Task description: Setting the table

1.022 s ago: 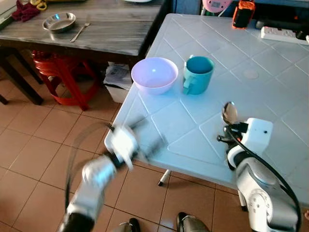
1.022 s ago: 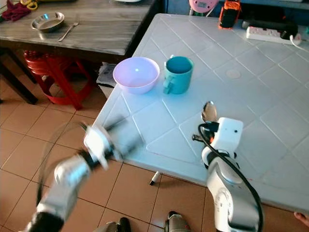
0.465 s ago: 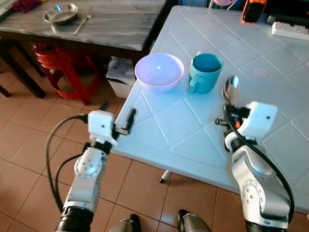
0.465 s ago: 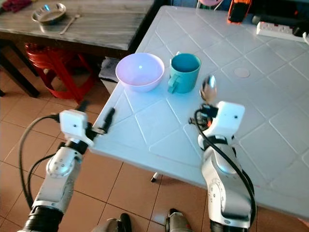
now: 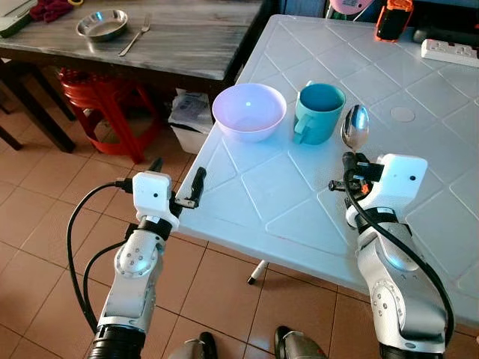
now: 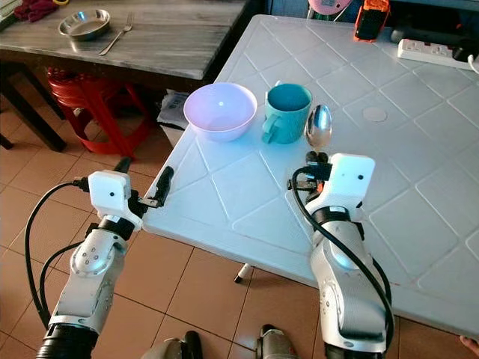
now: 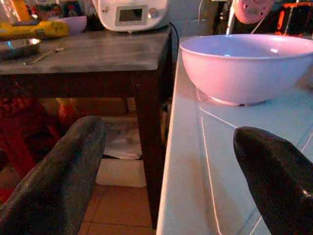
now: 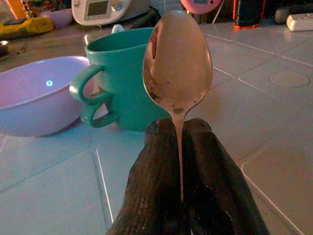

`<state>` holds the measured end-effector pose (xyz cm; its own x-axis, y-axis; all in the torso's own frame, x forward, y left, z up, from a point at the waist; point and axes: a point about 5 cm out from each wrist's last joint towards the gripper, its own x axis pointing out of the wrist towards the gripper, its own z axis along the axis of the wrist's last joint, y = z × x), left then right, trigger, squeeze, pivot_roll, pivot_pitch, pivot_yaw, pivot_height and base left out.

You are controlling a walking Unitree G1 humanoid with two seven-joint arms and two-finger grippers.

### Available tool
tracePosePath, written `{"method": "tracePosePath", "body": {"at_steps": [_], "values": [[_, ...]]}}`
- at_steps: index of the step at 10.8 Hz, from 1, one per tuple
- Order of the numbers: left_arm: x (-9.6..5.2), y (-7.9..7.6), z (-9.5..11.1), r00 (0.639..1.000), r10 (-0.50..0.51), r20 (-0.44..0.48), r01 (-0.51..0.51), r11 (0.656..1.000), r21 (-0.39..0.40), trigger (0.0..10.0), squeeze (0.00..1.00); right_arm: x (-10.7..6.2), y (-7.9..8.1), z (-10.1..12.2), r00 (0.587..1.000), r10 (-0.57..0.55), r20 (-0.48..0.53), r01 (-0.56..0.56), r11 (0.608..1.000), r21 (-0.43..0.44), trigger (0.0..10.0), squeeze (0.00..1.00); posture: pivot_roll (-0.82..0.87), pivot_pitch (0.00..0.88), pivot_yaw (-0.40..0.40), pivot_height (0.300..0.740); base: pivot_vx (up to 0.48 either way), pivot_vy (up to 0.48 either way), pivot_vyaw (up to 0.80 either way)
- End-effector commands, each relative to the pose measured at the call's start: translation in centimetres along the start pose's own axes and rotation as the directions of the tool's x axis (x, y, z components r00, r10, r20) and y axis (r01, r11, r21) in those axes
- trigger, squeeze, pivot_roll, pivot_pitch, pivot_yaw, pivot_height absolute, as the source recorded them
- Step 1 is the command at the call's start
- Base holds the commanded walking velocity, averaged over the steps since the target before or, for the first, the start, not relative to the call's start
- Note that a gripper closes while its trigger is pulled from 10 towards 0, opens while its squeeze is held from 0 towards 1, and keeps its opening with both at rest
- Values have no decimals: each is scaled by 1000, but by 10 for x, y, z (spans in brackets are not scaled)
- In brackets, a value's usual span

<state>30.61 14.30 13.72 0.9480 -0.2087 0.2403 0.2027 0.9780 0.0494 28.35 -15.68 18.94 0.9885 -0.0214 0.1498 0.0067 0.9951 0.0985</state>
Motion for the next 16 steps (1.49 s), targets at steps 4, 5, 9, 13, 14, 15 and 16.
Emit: {"method": "tracePosePath", "body": {"at_steps": [4, 5, 9, 13, 14, 15, 16], "values": [[1, 1, 1, 1000, 4, -9, -5, 1000, -19, 10000, 0, -1, 1, -1, 1000, 7, 9, -7, 1000, -2, 10000, 0, -100, 206, 83, 740, 0, 421, -580], [1, 0, 1, 1000, 3, -10, -3, 1000, -20, 10000, 0, -1, 1, -1, 1000, 8, 10, -8, 1000, -1, 10000, 0, -99, 206, 83, 740, 0, 424, -613], [1, -3, 1, 1000, 0, -9, 0, 1000, -26, 10000, 0, -1, 3, -3, 1000, 13, 11, -13, 1000, -1, 10000, 0, -93, 205, 83, 740, 0, 423, -144], [3, -4, 3, 1000, -6, -7, 5, 1000, -26, 10000, 0, -2, 4, -3, 1000, 18, 22, -17, 1000, -8, 10000, 0, -90, 206, 91, 740, 0, 425, 0], [3, -4, 3, 1000, -9, -5, 9, 1000, -28, 10000, 0, -2, 5, -3, 999, 21, 25, -21, 1000, -10, 10000, 0, -91, 206, 91, 740, 0, 428, 0], [3, -5, 3, 1000, -14, -4, 14, 999, -31, 10000, 0, -2, 6, -3, 999, 29, 30, -29, 999, -17, 10000, 0, -91, 207, 91, 740, 0, 439, 0], [2, -8, 3, 1000, -20, -6, 19, 999, -33, 10000, 0, -2, 6, -3, 999, 37, 33, -36, 999, -30, 10000, 0, -92, 208, 91, 740, 0, 450, 0]]}}
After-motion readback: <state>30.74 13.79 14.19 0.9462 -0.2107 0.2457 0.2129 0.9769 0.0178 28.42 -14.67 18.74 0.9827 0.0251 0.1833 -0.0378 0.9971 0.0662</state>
